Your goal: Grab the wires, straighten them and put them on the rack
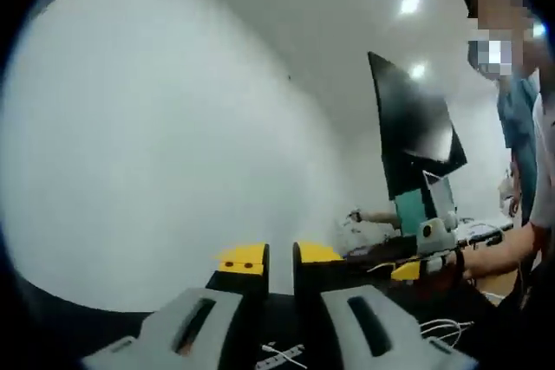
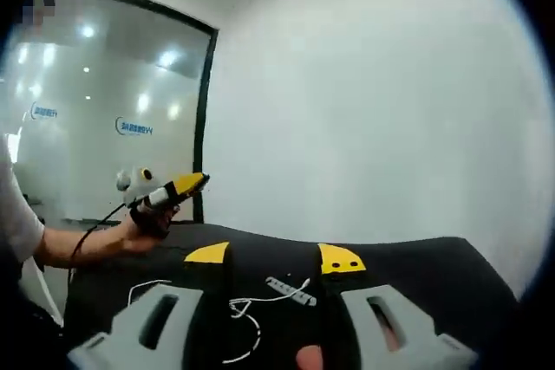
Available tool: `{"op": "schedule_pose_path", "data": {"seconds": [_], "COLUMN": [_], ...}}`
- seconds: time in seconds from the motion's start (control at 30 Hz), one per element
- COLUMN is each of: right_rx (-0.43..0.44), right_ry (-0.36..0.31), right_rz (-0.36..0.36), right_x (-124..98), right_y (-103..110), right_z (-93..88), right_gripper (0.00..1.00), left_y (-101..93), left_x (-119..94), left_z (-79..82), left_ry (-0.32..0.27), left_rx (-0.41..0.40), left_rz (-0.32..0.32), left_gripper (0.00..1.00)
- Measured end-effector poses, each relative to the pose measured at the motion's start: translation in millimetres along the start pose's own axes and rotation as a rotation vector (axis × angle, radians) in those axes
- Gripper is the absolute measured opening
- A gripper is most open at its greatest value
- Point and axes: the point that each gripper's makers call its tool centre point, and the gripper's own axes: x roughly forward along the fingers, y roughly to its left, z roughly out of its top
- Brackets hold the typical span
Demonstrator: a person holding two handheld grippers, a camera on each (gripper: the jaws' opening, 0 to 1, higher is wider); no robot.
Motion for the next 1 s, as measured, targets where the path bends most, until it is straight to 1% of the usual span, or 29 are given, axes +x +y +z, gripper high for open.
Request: {"op": "schedule_pose_path", "data": {"seconds": [0.03,0.07,0.1,0.13,0.17,0.2,0.23,0.27,0.3,0.33,0.37,0.4,0.43,0.47,0.5,0.53,0.57,0.63,0.67,0.7,0.73,0.77,0.8,0.83,0.87,0.9,0.93,0.97,1.0], "right_rx": [-0.035,-0.052,-0.062,-0.073,-0.082,-0.088,-0.088,-0.078,-0.076,-0.075,-0.075,-0.083,-0.089,-0.083,-0.059,-0.016,0.023,0.016,-0.006,-0.007,0.011,0.034,0.046,0.057,0.072,0.069,0.052,0.004,-0.005], "right_ry": [-0.009,-0.013,-0.020,-0.021,-0.023,-0.034,-0.046,-0.051,-0.054,-0.053,-0.053,-0.047,-0.037,-0.034,-0.038,-0.061,-0.059,-0.027,-0.068,-0.092,-0.080,-0.070,-0.055,-0.051,-0.054,-0.054,-0.047,-0.038,-0.033], "right_rz": [0.014,0.024,0.041,0.057,0.068,0.087,0.113,0.122,0.127,0.133,0.136,0.135,0.122,0.118,0.115,0.117,0.105,0.096,0.101,0.112,0.118,0.123,0.124,0.127,0.134,0.134,0.130,0.128,0.135], "right_x": [-5.7,-12.1,-16.1,-19.7,-22.7,-25.4,-27.9,-29.1,-30.6,-30.8,-30.3,-29.3,-28.4,-28.4,-29.1,-29.9,-31.5,-33.0,-33.7,-34.0,-34.5,-34.5,-33.7,-33.6,-34.8,-35.6,-36.1,-37.3,-37.3], "right_y": [5.4,12.2,20.7,26.9,31.2,37.2,43.6,47.0,47.8,50.5,48.2,49.1,45.6,44.6,42.8,42.8,38.5,36.8,37.7,39.5,38.6,38.1,36.0,36.0,36.8,38.3,39.1,43.3,47.2], "right_z": [2.0,3.4,5.1,5.6,5.5,6.6,7.6,6.8,5.5,3.3,-0.5,-4.4,-9.2,-12.6,-15.0,-15.0,-18.5,-24.2,-16.0,-12.2,-15.4,-18.0,-21.2,-22.4,-22.2,-22.5,-23.8,-24.5,-25.5], "right_gripper": [0.35,0.35,0.35,0.36,0.38,0.38,0.38,0.38,0.38,0.38,0.38,0.38,0.38,0.37,0.37,0.37,0.37,0.38,0.40,0.40,0.40,0.42,0.45,0.47,0.48,0.48,0.48,0.48,0.48], "left_y": [-13.5,-22.0,-33.7,-42.4,-48.5,-52.6,-57.9,-59.1,-61.0,-67.1,-77.2,-85.3,-89.1,-89.6,-89.4,-90.2,-89.5,-94.2,-90.0,-82.1,-71.7,-62.7,-49.5,-55.6,-59.9,-62.0,-65.9,-68.0,-72.8], "left_x": [-2.9,-7.7,-14.3,-21.0,-28.1,-36.3,-45.8,-56.5,-65.6,-72.0,-76.2,-79.1,-81.8,-84.4,-90.6,-93.9,-100.4,-110.9,-118.8,-127.1,-134.4,-137.7,-143.5,-144.8,-146.2,-149.0,-154.0,-153.3,-153.9], "left_z": [13.1,23.6,36.3,44.9,53.5,64.2,75.9,86.7,93.3,93.9,99.5,99.8,96.7,90.0,79.4,77.3,76.2,67.9,61.6,52.0,38.2,23.1,-3.7,-18.5,-26.5,-34.2,-42.5,-43.7,-44.8], "left_ry": [-0.043,-0.065,-0.080,-0.088,-0.097,-0.125,-0.168,-0.207,-0.222,-0.214,-0.246,-0.252,-0.234,-0.205,-0.154,-0.147,-0.147,-0.116,-0.093,-0.058,-0.009,0.035,0.134,0.186,0.180,0.200,0.219,0.206,0.274], "left_rx": [-0.028,-0.017,0.028,0.029,0.017,-0.009,-0.032,-0.010,0.006,-0.007,0.012,0.045,0.062,0.058,0.028,0.056,0.111,0.141,0.170,0.210,0.216,0.195,0.216,0.206,0.202,0.213,0.216,0.222,0.238], "left_rz": [-0.011,0.007,0.025,0.039,0.057,0.079,0.092,0.118,0.142,0.128,0.098,0.075,0.077,0.097,0.124,0.125,0.149,0.138,0.159,0.194,0.218,0.220,0.221,0.200,0.174,0.157,0.135,0.128,0.102], "left_gripper": [0.13,0.13,0.15,0.20,0.27,0.37,0.42,0.46,0.51,0.55,0.66,0.77,0.90,0.96,0.96,0.96,0.96,0.96,0.96,0.96,0.96,0.96,0.96,0.96,0.95,0.92,0.85,0.80,0.76]}}
